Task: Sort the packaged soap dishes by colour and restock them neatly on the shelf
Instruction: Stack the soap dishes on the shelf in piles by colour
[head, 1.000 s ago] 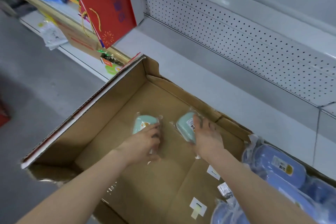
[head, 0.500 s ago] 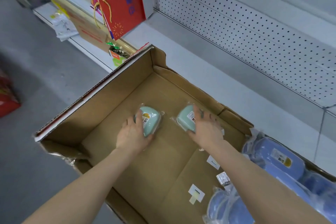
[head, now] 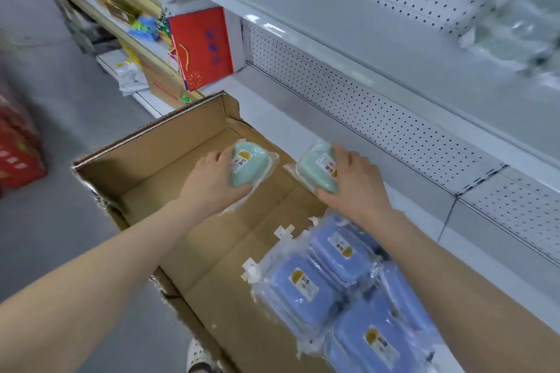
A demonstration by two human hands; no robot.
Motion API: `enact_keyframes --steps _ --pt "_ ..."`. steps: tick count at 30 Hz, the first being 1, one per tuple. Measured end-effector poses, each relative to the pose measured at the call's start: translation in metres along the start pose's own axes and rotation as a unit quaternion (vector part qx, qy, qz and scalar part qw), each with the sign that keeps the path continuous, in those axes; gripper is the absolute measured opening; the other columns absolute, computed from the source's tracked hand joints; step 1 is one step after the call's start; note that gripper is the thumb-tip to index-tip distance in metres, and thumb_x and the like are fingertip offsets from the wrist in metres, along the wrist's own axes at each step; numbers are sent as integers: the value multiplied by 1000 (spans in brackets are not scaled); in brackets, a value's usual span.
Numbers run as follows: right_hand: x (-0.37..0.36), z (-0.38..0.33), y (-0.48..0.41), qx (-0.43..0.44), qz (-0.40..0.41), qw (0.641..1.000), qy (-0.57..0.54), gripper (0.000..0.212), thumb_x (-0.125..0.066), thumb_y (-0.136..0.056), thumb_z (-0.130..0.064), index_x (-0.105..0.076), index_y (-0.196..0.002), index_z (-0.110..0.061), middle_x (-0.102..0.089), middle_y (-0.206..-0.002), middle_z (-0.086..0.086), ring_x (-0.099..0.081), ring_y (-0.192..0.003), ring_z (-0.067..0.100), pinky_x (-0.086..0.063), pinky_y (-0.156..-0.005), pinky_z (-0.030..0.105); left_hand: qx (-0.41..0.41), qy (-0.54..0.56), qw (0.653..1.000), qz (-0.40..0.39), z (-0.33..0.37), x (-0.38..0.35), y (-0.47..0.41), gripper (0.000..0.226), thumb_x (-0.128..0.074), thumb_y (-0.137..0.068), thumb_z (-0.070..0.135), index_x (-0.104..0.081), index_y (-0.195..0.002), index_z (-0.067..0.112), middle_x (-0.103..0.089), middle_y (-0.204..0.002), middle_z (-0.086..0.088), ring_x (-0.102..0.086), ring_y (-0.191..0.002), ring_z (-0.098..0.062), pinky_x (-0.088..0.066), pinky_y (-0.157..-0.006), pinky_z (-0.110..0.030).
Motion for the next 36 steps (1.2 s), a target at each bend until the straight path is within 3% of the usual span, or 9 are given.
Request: enact_keyframes --steps 4,11,15,19,22,28,36 --pt "65 62 67 4 59 998 25 86 -63 -74 -58 -33 -141 -13 -55 -121 14 -54 -104 31 -46 -85 41 -42 -39 997 47 86 21 44 81 -60 -80 59 -35 -144 16 -56 -124 -12 -49 -109 -33 -40 -92 -40" --pt "145 156 153 -28 120 991 46 82 -68 -73 -52 -37 -139 -14 -57 -117 16 -54 -100 36 -44 -84 44 -136 -22 990 41 215 38 84 78 -63 -78 61 -41 -137 15 -57 -116 -10 -51 -102 -29 -42 -81 -36" --pt "178 191 178 -64 145 987 37 80 -69 -75 -50 -37 -140 -15 -55 -117 15 -53 -100 35 -42 -85 42 -181 -39 982 25 266 51 83 81 -64 -75 58 -37 -140 18 -56 -121 -9 -49 -106 -29 -47 -88 -42" --pt "199 219 195 -100 165 981 36 80 -71 -74 -48 -39 -140 -17 -54 -118 13 -52 -101 33 -42 -86 40 -235 -40 971 32 307 68 67 81 -62 -71 55 -38 -138 17 -58 -116 -10 -52 -95 -28 -47 -79 -37" --pt "208 242 205 -123 193 973 44 80 -74 -73 -45 -42 -140 -15 -55 -117 14 -52 -99 35 -43 -85 41 -272 -41 960 46 339 74 53 77 -65 -75 50 -40 -138 13 -56 -123 -13 -54 -102 -31 -47 -86 -38" --pt "217 292 188 -135 220 966 28 79 -75 -74 -40 -42 -142 -17 -51 -120 12 -48 -104 33 -42 -93 40 -305 -41 949 65 394 71 7 78 -70 -76 40 -36 -142 17 -51 -131 -11 -51 -111 -33 -40 -93 -39" --pt "248 393 81 -92 267 959 29 74 -75 -75 -38 -44 -138 -15 -53 -122 11 -47 -108 30 -42 -94 40 -328 -56 933 136 494 81 -120 79 -71 -78 25 -31 -146 15 -48 -132 -17 -50 -113 -36 -39 -97 -40"
Point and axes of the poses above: each hand's wrist, its own y-axis away from the middle knuckle, its own x-axis out of the back of the hand, z = x × y, the point moved 6 cm from there along -y, towards the middle knuckle
